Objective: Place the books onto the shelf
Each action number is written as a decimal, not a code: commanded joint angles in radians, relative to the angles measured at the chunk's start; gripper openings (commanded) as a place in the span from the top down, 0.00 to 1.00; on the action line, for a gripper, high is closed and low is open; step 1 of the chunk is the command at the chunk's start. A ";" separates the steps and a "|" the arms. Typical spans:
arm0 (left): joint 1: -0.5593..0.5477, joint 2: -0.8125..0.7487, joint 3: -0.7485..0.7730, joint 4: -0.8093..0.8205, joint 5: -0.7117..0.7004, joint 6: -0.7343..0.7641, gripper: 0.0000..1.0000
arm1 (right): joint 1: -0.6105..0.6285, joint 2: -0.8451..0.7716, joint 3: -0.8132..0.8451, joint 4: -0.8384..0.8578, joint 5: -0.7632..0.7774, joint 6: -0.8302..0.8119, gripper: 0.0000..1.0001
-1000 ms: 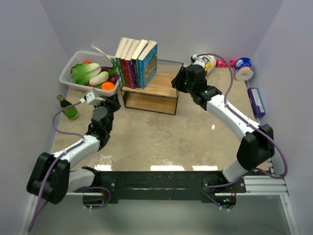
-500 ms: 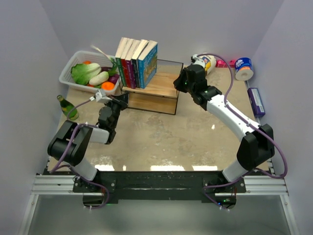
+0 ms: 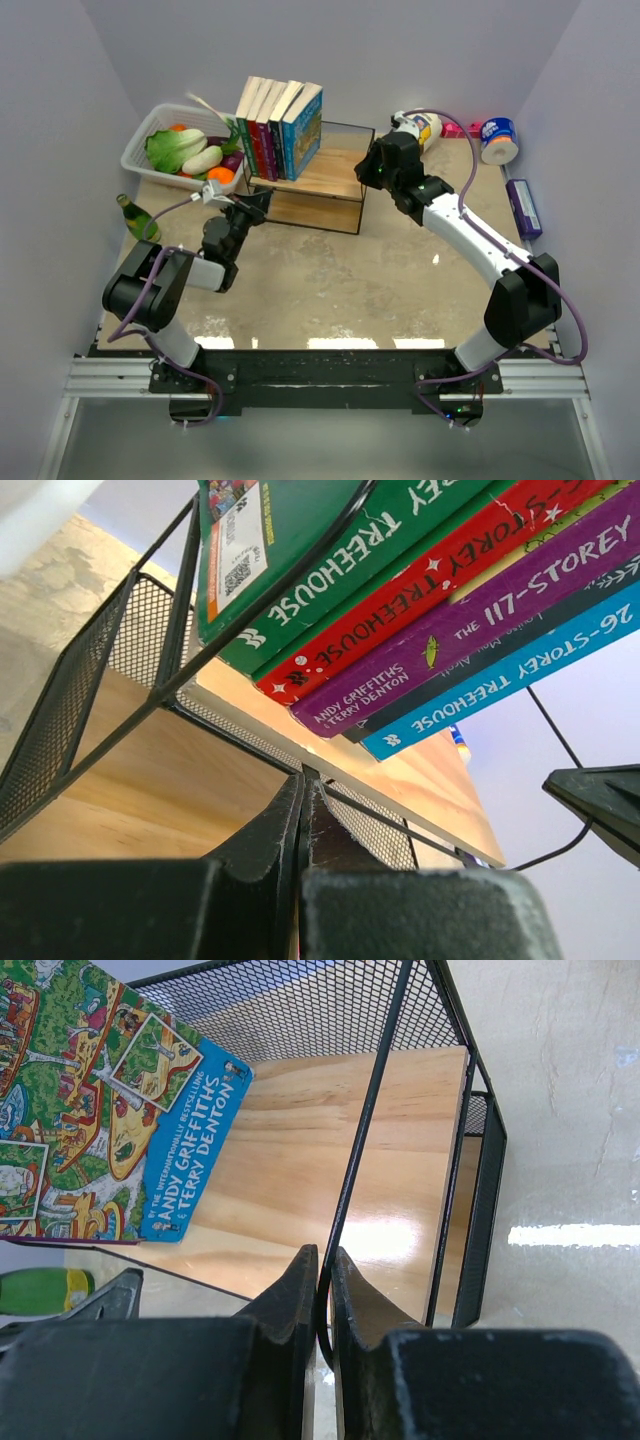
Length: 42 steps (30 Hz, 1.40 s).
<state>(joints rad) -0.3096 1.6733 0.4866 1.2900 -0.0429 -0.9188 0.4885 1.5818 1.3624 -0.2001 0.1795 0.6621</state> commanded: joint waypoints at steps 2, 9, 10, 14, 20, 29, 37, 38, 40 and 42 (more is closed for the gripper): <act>0.007 0.022 0.047 0.483 0.014 0.000 1.00 | -0.004 0.014 -0.005 0.044 -0.020 -0.009 0.96; 0.007 0.042 0.092 0.489 -0.011 0.009 1.00 | -0.004 0.010 -0.006 0.042 -0.023 -0.010 0.97; 0.007 0.045 0.096 0.491 -0.014 0.012 1.00 | -0.004 0.009 -0.006 0.041 -0.023 -0.010 0.97; 0.007 0.051 0.118 0.511 0.011 0.005 1.00 | -0.004 0.009 -0.009 0.041 -0.025 -0.010 0.97; 0.007 -0.021 0.038 0.489 0.032 0.027 1.00 | -0.004 0.010 -0.006 0.041 -0.026 -0.010 0.97; 0.009 -0.103 -0.033 0.491 0.011 0.057 1.00 | -0.004 0.015 0.007 0.033 -0.023 -0.013 0.98; 0.009 -0.044 0.082 0.471 0.017 0.052 1.00 | -0.004 0.017 0.007 0.031 -0.029 -0.013 0.99; 0.009 -0.034 0.092 0.474 0.017 0.052 1.00 | -0.004 0.017 0.009 0.031 -0.029 -0.012 0.99; 0.009 -0.021 0.101 0.473 0.017 0.049 1.00 | -0.004 0.020 0.009 0.031 -0.031 -0.013 0.99; 0.009 -0.003 0.116 0.465 0.024 0.047 1.00 | -0.004 0.021 0.009 0.031 -0.031 -0.015 0.99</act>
<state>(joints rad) -0.3084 1.6360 0.5606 1.3094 -0.0223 -0.8963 0.4831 1.5841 1.3621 -0.1928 0.1646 0.6632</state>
